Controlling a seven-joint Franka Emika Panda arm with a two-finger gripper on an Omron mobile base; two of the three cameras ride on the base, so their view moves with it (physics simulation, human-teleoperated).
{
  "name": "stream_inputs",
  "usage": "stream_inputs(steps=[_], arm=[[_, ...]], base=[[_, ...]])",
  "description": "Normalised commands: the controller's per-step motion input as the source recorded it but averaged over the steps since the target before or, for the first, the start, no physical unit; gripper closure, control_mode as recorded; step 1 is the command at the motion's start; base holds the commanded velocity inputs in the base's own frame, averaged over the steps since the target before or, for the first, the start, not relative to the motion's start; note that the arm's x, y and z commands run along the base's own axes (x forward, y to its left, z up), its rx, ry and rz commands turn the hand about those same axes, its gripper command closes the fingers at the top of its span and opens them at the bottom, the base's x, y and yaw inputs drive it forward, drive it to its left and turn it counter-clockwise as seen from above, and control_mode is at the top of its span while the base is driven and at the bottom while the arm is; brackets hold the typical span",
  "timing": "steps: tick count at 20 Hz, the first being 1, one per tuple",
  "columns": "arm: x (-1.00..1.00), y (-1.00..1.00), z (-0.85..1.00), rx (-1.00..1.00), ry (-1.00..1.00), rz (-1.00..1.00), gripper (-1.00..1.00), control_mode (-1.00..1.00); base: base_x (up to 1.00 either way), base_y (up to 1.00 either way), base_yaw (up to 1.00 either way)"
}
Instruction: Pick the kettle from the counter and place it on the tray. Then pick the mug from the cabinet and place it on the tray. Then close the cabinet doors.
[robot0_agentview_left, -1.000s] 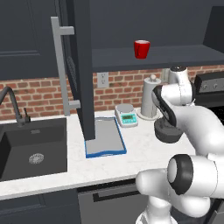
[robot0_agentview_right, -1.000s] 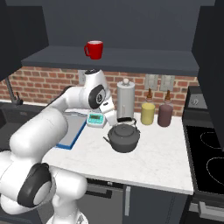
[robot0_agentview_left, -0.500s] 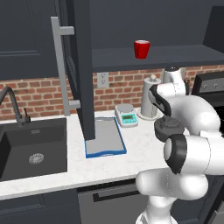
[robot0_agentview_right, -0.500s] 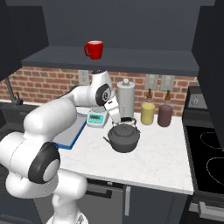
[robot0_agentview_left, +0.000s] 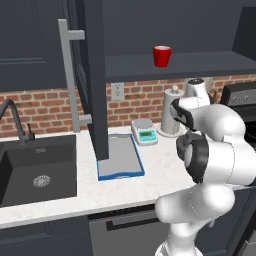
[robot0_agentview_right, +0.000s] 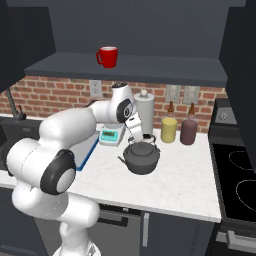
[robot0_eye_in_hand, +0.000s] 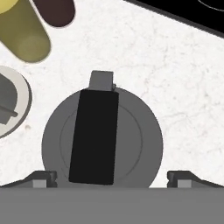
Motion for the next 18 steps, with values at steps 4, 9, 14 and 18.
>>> stream_inputs(steps=[4,9,14,18], arm=[[0.16,-0.07,-0.31,0.00,0.00,0.00,-1.00,-1.00],[0.20,-0.03,-0.23,0.00,0.00,0.00,-1.00,-1.00],[0.14,-0.05,-0.20,0.00,0.00,0.00,-1.00,-1.00],[0.01,-0.03,-0.18,0.00,0.00,0.00,-1.00,-1.00]], base=[[0.00,0.00,0.00],[0.00,0.00,0.00],[0.00,0.00,0.00],[0.00,0.00,0.00]])
